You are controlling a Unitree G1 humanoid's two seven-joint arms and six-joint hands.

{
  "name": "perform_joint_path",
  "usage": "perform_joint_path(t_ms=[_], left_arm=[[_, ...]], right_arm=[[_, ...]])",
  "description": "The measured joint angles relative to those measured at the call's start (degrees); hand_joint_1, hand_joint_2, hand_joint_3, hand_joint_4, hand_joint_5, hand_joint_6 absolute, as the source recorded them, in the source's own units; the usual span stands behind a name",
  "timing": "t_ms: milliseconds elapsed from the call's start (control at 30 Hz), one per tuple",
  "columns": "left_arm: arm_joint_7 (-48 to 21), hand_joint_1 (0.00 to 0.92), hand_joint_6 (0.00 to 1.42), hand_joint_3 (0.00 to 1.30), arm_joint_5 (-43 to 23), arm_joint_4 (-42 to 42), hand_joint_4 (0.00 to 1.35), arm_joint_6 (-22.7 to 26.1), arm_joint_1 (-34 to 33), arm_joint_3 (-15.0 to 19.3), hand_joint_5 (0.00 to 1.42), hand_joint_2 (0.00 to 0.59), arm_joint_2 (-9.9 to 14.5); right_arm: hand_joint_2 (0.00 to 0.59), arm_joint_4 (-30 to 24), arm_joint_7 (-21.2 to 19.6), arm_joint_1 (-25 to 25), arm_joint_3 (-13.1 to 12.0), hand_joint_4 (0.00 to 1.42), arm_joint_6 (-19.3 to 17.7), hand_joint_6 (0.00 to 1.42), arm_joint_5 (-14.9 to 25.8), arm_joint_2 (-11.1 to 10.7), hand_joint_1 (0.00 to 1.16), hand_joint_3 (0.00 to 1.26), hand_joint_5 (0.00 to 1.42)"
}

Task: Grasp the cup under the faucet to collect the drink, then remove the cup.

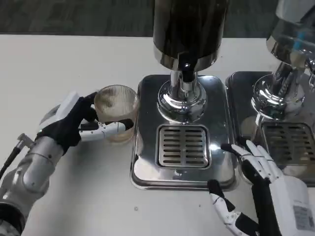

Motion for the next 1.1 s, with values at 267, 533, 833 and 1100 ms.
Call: perform_joint_path(t_ms=[267, 533, 833, 1100], left_arm=[[4.6, 0.369, 0.98, 0.50, 1.5, -0.3, 0.58, -3.2, 1.8, -0.3, 0.82, 0.145, 0.0], [6.5, 0.353, 1.05, 0.54, 1.7, -0.3, 0.62, -4.4, 2.6, -0.4, 0.86, 0.149, 0.0], [11.4, 0.336, 1.06, 0.53, 3.6, -1.6, 0.62, -6.9, 4.8, -0.4, 0.87, 0.152, 0.3], [15.3, 0.335, 1.07, 0.53, 3.8, -5.1, 0.62, -12.1, 6.2, 0.2, 0.87, 0.152, 1.4]], right_arm=[[0.373, 0.0, 0.2, -0.1, -0.2, 0.16, -0.8, 0.28, 1.0, 0.0, 0.45, 0.29, 0.15], [0.374, 0.1, 0.4, -0.3, -0.3, 0.16, -1.3, 0.28, 2.0, 0.0, 0.45, 0.29, 0.16], [0.378, 0.7, 0.6, -0.9, -0.4, 0.17, -1.9, 0.29, 2.3, 0.0, 0.45, 0.29, 0.16], [0.379, 1.5, 0.6, -1.3, -0.5, 0.17, -2.6, 0.29, 2.3, 0.1, 0.45, 0.29, 0.17]])
